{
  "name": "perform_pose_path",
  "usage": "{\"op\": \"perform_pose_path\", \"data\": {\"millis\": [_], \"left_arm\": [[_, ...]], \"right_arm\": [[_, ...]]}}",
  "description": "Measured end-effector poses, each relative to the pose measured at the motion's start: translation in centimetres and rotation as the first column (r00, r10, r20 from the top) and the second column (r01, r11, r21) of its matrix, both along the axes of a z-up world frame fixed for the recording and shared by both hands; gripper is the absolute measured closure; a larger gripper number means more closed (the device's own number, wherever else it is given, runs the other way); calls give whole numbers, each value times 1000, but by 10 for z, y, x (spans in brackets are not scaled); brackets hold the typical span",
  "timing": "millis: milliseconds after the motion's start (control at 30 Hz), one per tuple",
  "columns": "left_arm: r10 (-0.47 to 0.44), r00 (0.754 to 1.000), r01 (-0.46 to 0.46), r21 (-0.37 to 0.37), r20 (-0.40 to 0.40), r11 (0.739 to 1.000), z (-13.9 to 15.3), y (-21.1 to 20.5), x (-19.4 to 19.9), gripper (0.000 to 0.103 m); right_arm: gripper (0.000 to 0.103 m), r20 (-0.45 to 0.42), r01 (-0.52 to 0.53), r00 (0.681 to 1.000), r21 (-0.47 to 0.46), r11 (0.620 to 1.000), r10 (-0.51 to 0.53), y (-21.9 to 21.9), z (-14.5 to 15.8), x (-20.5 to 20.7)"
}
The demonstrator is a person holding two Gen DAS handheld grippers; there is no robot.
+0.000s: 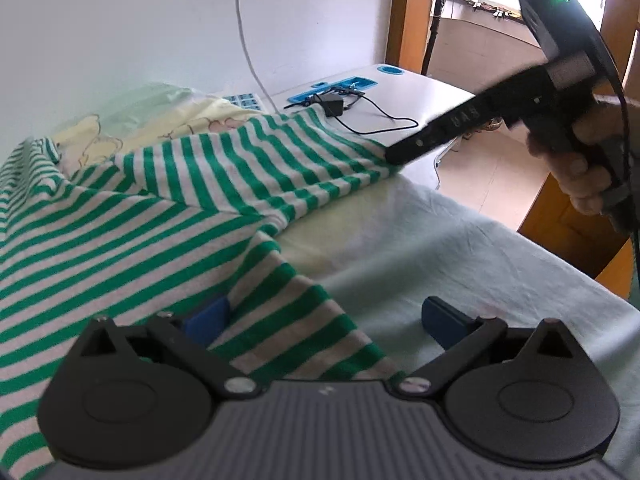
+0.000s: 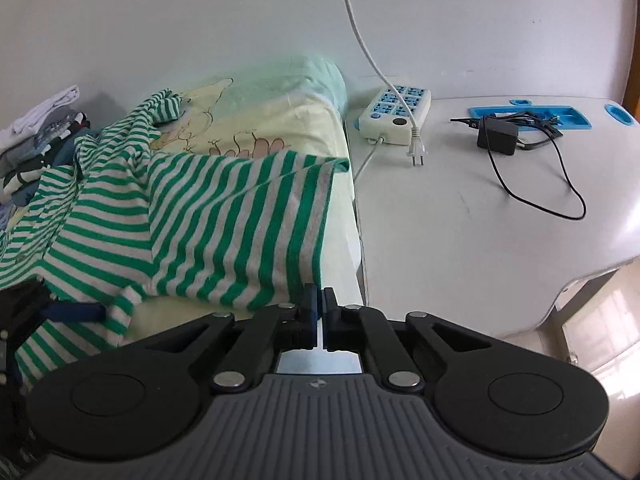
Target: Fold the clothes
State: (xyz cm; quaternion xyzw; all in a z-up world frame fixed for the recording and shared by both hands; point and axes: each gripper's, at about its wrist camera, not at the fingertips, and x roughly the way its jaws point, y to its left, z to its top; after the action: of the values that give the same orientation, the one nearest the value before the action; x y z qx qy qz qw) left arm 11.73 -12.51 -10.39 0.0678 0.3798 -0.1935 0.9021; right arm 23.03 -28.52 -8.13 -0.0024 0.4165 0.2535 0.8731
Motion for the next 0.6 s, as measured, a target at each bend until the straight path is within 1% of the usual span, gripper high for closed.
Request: {"op": "perform_pose_path", "data": {"millis": [33, 67, 100, 133, 167, 233, 333, 400, 433, 500, 533, 567, 600], "left_arm": [[-1, 1000, 1, 5, 1, 1000, 0, -1, 0, 1], [0, 1000, 0, 4, -1, 1000, 0, -2, -1, 1], [3, 1000, -3, -5, -5, 1000, 1, -2, -2, 1], [6, 1000, -6, -13, -9, 1000, 1, -2, -2, 1], [9, 1000, -10, -21, -14, 1000, 2, -2, -3, 1], [16, 1000, -17, -38, -22, 999, 3, -3, -4, 1], [34, 999, -36, -57, -32, 998, 6, -2, -11, 1], [59, 998, -61, -62, -37, 996, 7, 2, -18, 1], [73, 997, -75, -61, -39, 995, 8, 4, -21, 1], [104, 994, -106, -52, -40, 993, 8, 11, -30, 1], [122, 992, -124, -47, -39, 991, 8, 15, -35, 1], [143, 989, -144, -44, -38, 989, 8, 21, -41, 1], [166, 985, -167, -44, -38, 985, 8, 27, -48, 1]], "right_arm": [[93, 3, 21, 1000, -4, 1000, -21, 3, 4, 4], [84, 40, 58, 998, 0, 998, -58, 6, 11, 5], [84, 78, 92, 993, 6, 996, -93, 9, 18, 6], [84, 120, 67, 990, 35, 997, -70, 17, 26, 5], [83, 132, 26, 991, 59, 998, -33, 27, 29, 6], [83, 98, -59, 994, 111, 992, 49, 58, 21, 10], [84, 60, -180, 983, 148, 972, 173, 114, 1, 19], [84, 17, -235, 972, 182, 955, 236, 144, -13, 28], [84, -8, -245, 968, 204, 948, 252, 156, -19, 35], [86, -4, -251, 967, 177, 952, 255, 174, -27, 49], [92, 25, -225, 974, 143, 964, 224, 177, -28, 56], [103, 55, -197, 980, 110, 974, 192, 178, -30, 62], [103, 52, -166, 986, 117, 979, 161, 176, -30, 72]]}}
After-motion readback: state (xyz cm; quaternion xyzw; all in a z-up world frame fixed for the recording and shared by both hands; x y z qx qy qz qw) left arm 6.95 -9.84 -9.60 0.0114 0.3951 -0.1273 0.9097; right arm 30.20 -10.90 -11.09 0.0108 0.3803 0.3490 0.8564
